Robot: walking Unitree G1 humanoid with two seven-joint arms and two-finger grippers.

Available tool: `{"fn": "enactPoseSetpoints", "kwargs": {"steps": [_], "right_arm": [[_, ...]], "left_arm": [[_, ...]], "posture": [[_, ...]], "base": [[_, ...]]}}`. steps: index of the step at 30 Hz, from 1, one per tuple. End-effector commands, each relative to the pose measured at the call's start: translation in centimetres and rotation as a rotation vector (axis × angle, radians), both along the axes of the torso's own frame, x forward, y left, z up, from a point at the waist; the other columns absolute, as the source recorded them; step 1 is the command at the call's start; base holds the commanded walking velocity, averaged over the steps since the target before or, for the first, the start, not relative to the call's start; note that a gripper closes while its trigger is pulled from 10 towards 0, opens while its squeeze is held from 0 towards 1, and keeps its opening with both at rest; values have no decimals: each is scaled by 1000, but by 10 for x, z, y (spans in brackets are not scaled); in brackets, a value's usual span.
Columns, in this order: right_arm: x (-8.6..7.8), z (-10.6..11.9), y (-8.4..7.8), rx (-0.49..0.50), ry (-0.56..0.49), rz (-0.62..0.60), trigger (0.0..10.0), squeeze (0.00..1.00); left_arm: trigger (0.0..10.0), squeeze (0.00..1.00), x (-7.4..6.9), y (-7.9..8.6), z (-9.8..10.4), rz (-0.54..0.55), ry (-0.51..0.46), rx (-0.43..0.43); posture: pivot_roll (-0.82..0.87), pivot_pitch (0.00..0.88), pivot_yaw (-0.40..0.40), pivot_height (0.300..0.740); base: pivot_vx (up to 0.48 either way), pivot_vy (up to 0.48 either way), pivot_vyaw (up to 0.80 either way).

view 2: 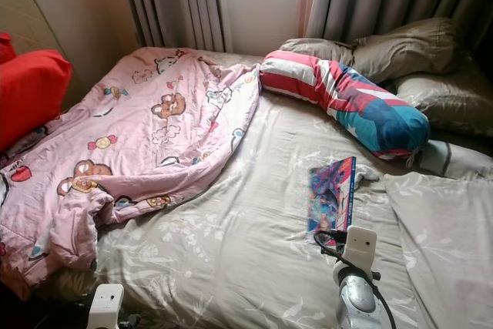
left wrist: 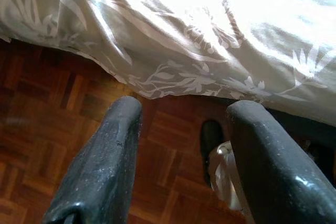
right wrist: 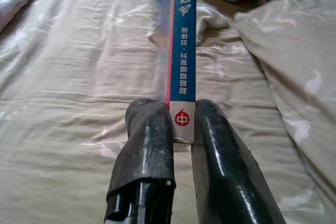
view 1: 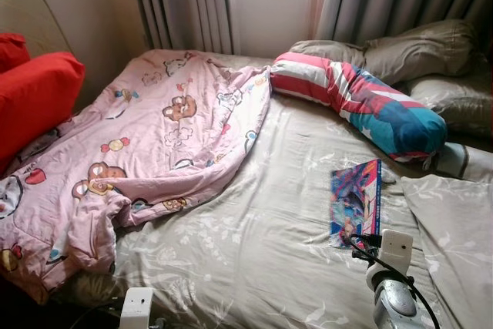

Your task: Clean up the room

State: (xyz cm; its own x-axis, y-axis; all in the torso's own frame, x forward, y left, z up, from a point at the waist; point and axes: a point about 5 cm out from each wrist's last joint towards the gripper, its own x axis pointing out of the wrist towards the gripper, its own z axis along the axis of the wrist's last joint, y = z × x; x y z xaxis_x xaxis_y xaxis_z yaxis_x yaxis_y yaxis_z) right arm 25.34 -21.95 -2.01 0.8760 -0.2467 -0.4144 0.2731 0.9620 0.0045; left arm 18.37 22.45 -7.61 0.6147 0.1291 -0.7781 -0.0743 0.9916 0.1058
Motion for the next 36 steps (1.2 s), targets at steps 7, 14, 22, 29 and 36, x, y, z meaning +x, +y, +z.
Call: {"fn": "enactPoseSetpoints", "kwargs": {"steps": [7,14,22,29,36], "right_arm": [[4,5,-3,6,-31,-11,10000,0],[3,4,-1,5,-24,2,10000,0],[4,5,0,-1,-37,7,10000,0],[5,5,1,3,-36,12,10000,0],[-5,-11,1,-41,144,55,10000,0]], "left_arm": [[10000,0,2,2,1,-7,1,11],[10000,0,2,2,1,-11,3,14],[10000,0,2,3,1,-17,4,14],[10000,0,1,3,1,-26,6,18],[10000,0,0,3,1,-36,16,25]], "posture": [[-101,0,18,740],[-101,0,19,740],[-103,0,24,740],[-102,0,29,740],[-106,0,33,740]], "base": [[0,0,-707],[0,0,-706],[0,0,-84],[0,0,0],[0,0,0]]}}
